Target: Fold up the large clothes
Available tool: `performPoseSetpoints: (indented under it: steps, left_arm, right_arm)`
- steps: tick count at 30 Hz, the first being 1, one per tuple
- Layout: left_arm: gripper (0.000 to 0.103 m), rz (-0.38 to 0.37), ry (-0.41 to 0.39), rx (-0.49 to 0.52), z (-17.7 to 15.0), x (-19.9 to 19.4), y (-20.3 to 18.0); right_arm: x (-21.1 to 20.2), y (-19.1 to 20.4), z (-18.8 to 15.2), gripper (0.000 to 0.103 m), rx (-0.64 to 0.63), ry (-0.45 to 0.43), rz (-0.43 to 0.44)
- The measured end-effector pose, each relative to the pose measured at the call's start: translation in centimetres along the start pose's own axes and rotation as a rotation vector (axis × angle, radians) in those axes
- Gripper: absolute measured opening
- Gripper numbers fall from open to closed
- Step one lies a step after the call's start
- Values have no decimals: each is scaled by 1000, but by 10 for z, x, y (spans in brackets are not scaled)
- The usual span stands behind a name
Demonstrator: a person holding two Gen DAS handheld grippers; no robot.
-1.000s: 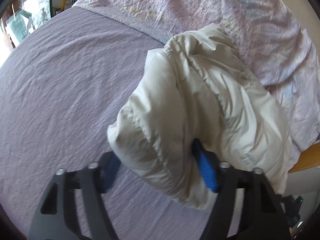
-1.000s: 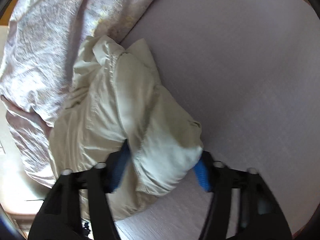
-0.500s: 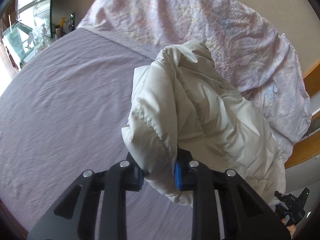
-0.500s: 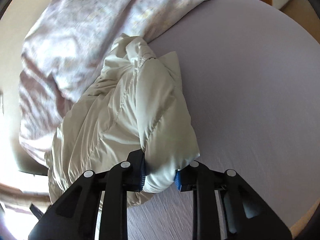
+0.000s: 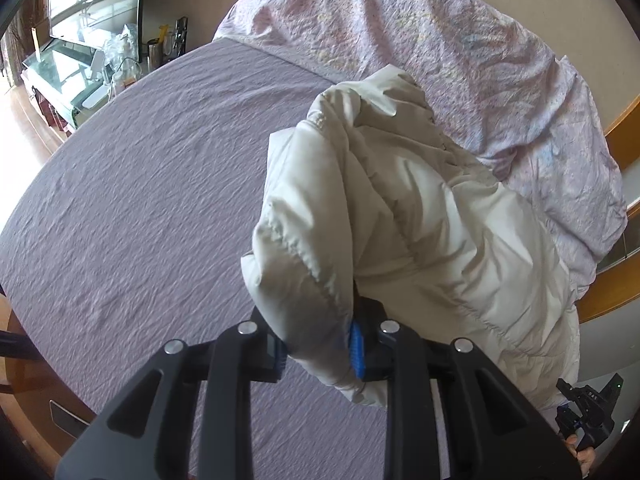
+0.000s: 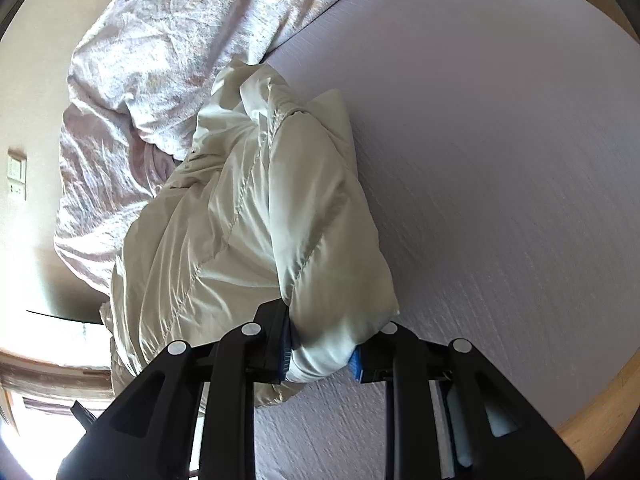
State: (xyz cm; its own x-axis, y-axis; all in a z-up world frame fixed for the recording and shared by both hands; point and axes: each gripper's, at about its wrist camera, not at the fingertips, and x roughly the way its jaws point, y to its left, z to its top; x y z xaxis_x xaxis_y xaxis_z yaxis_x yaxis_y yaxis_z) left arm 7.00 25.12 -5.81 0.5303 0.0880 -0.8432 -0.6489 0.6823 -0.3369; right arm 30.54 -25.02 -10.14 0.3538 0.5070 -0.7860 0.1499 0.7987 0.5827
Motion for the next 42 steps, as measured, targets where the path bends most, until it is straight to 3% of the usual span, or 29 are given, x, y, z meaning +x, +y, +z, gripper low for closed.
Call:
performPoseSetpoints:
  steps: [6, 7, 8, 9, 15, 19, 29, 35, 42]
  left_arm:
    - [37, 29, -5, -23, -4, 2, 3]
    - [40, 38, -4, -30, -4, 1, 3]
    - [50, 52, -4, -36, -5, 1, 5]
    - [61, 66, -5, -42, -5, 1, 6]
    - [80, 90, 9, -81, -4, 2, 17]
    - [83, 95, 18, -74, -2, 4, 19]
    - [88, 85, 27, -86, -2, 12, 18]
    - [89, 80, 28, -93, 0, 14, 17]
    - [89, 78, 31, -92, 3, 17, 14]
  right_arm:
    - [-20, 3, -3, 50, -56, -49, -132]
    - [-24, 3, -3, 55, -65, -74, -157]
    - [-31, 3, -3, 58, -75, -108, -189]
    - [-36, 2, -2, 60, -81, -128, -205]
    - [-59, 30, 4, 60, -172, -261, -292]
    - [-54, 77, 2, 60, -316, -278, -260]
    - [6, 186, -52, 59, -640, -142, -98]
    - [30, 208, -74, 59, -722, -110, -81]
    - [74, 206, -85, 61, -747, -40, -157]
